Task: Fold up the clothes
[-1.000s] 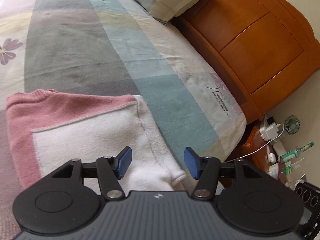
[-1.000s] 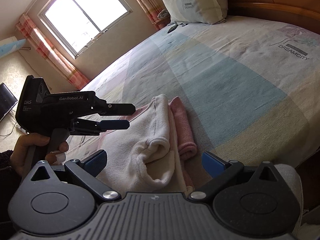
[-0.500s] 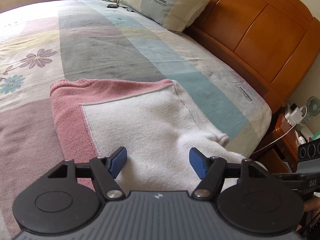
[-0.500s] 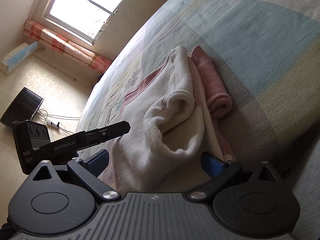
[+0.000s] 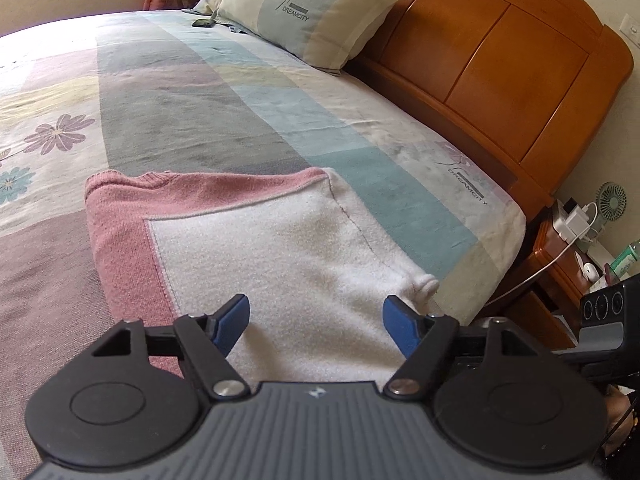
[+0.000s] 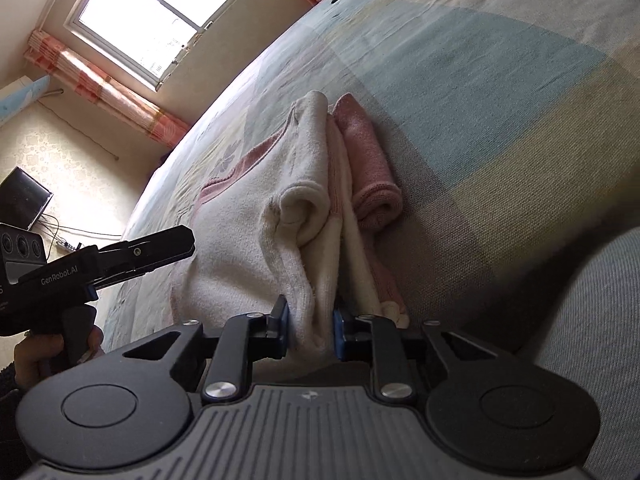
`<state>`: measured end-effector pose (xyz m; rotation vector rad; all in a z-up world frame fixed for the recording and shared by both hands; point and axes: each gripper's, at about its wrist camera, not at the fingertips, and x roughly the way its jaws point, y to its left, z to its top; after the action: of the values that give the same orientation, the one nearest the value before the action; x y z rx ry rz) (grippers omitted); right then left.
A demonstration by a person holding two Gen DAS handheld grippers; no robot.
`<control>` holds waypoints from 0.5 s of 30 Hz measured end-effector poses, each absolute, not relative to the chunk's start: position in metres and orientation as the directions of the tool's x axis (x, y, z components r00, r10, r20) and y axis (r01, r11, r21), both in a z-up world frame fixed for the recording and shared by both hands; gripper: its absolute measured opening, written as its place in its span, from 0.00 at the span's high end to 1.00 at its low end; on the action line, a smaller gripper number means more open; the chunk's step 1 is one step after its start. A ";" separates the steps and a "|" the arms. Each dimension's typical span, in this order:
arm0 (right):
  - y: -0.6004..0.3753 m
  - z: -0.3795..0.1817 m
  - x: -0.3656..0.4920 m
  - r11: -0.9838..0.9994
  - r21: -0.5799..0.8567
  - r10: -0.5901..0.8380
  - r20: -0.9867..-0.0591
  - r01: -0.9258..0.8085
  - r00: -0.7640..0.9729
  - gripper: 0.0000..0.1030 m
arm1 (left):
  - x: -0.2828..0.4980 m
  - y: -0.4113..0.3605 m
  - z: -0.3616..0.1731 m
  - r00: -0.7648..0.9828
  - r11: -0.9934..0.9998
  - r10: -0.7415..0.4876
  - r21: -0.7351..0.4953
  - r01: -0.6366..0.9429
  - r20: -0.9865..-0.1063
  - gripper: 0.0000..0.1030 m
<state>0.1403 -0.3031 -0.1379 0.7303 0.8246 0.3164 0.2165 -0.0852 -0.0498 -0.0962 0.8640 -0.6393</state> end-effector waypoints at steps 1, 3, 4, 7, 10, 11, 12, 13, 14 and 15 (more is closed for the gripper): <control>-0.305 -0.139 0.142 0.696 0.718 0.537 -0.537 0.017 0.651 0.66 | 0.217 -0.084 -0.051 0.476 0.810 -0.562 -0.336 0.480 -0.676 0.28; -0.309 -0.140 0.148 0.659 0.752 0.564 -0.503 0.010 0.655 0.47 | 0.219 -0.082 -0.054 0.478 0.809 -0.569 -0.353 0.470 -0.669 0.28; -0.310 -0.140 0.151 0.650 0.760 0.568 -0.486 0.000 0.664 0.37 | 0.219 -0.080 -0.054 0.478 0.806 -0.577 -0.367 0.464 -0.663 0.28; -0.313 -0.140 0.163 0.642 0.766 0.577 -0.461 -0.025 0.674 0.33 | 0.223 -0.073 -0.056 0.475 0.798 -0.594 -0.405 0.446 -0.649 0.28; -0.315 -0.144 0.179 0.611 0.791 0.599 -0.438 -0.029 0.670 0.31 | 0.226 -0.067 -0.057 0.475 0.795 -0.601 -0.424 0.433 -0.642 0.28; -0.316 -0.145 0.184 0.602 0.798 0.605 -0.430 -0.032 0.670 0.31 | 0.227 -0.066 -0.058 0.474 0.793 -0.604 -0.429 0.431 -0.640 0.28; -0.316 -0.146 0.190 0.592 0.805 0.612 -0.422 -0.034 0.669 0.30 | 0.228 -0.064 -0.058 0.473 0.791 -0.608 -0.436 0.429 -0.637 0.28; -0.316 -0.146 0.195 0.585 0.810 0.617 -0.415 -0.036 0.669 0.29 | 0.228 -0.063 -0.058 0.473 0.789 -0.611 -0.443 0.426 -0.634 0.28; -0.316 -0.145 0.200 0.580 0.813 0.620 -0.410 -0.039 0.669 0.28 | 0.228 -0.062 -0.058 0.474 0.787 -0.614 -0.449 0.422 -0.631 0.28; -0.315 -0.144 0.206 0.578 0.815 0.622 -0.407 -0.043 0.669 0.27 | 0.228 -0.061 -0.057 0.479 0.789 -0.612 -0.449 0.419 -0.629 0.28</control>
<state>0.2059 -0.3152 -0.1437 0.8772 0.7511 0.4349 0.2276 -0.0612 -0.0573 -0.2477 0.8646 -0.6370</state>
